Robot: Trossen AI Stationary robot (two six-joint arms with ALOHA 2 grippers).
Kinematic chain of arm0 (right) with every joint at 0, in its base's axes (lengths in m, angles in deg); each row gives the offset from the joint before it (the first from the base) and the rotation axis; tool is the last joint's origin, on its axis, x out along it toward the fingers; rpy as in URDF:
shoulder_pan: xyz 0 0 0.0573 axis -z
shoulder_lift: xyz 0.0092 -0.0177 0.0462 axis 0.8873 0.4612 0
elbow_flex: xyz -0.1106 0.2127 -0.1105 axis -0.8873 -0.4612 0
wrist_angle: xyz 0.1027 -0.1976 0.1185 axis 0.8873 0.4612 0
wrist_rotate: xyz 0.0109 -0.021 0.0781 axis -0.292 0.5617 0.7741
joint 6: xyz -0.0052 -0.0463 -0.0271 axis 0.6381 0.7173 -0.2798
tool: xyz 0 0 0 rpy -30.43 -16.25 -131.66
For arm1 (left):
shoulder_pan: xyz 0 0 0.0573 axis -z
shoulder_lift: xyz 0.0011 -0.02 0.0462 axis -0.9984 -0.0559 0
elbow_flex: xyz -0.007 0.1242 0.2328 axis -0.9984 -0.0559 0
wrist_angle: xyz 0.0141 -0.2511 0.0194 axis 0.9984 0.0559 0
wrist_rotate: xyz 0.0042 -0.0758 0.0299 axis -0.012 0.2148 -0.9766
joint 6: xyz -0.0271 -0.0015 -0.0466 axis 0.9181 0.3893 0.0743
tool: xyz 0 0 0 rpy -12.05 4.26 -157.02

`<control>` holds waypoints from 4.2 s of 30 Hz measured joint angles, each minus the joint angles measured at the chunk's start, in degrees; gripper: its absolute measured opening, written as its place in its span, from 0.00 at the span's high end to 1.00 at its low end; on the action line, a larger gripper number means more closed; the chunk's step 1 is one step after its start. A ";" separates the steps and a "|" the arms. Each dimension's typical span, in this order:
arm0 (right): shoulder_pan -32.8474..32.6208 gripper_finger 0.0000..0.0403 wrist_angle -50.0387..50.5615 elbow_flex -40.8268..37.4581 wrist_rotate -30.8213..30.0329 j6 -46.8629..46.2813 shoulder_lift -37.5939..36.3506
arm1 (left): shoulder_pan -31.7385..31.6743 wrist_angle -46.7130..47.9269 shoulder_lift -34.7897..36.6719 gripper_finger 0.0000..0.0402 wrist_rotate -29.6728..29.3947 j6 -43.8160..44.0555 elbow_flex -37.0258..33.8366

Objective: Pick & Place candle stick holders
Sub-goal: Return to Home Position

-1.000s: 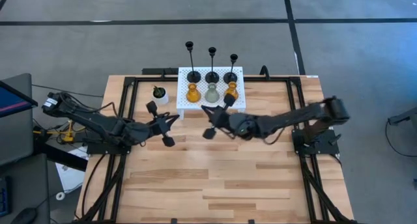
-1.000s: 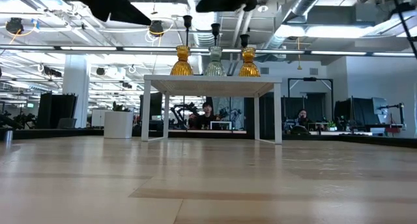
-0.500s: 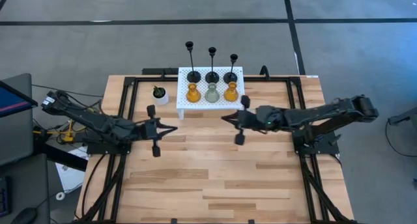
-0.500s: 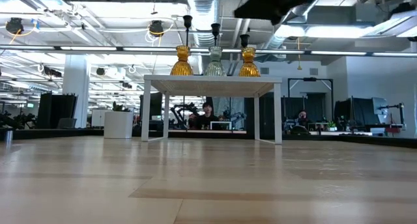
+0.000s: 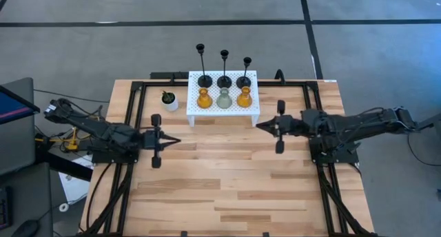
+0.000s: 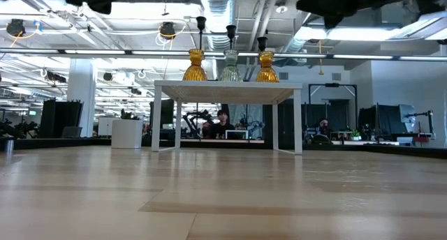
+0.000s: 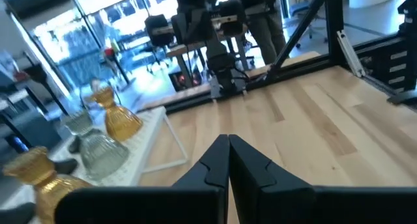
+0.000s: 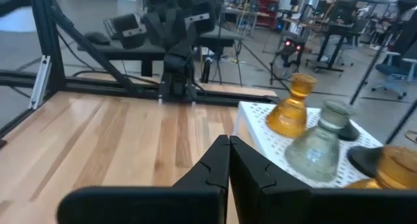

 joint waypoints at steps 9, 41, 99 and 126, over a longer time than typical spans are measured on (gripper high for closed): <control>2.87 1.00 1.81 -4.59 3.28 -1.57 -9.14 | -0.03 0.26 12.07 0.99 0.00 -0.90 -6.60; 1.11 1.00 6.36 -10.41 4.71 -6.17 -27.52 | -0.04 0.17 16.09 0.99 -0.01 0.78 -10.84; 1.00 1.00 8.60 -31.61 12.08 -10.80 -49.11 | -0.04 -0.70 16.07 0.98 -0.01 1.26 -10.82; 1.07 1.00 8.79 -31.60 11.83 -21.05 -49.11 | -0.04 -1.14 16.05 0.98 0.13 2.29 -10.82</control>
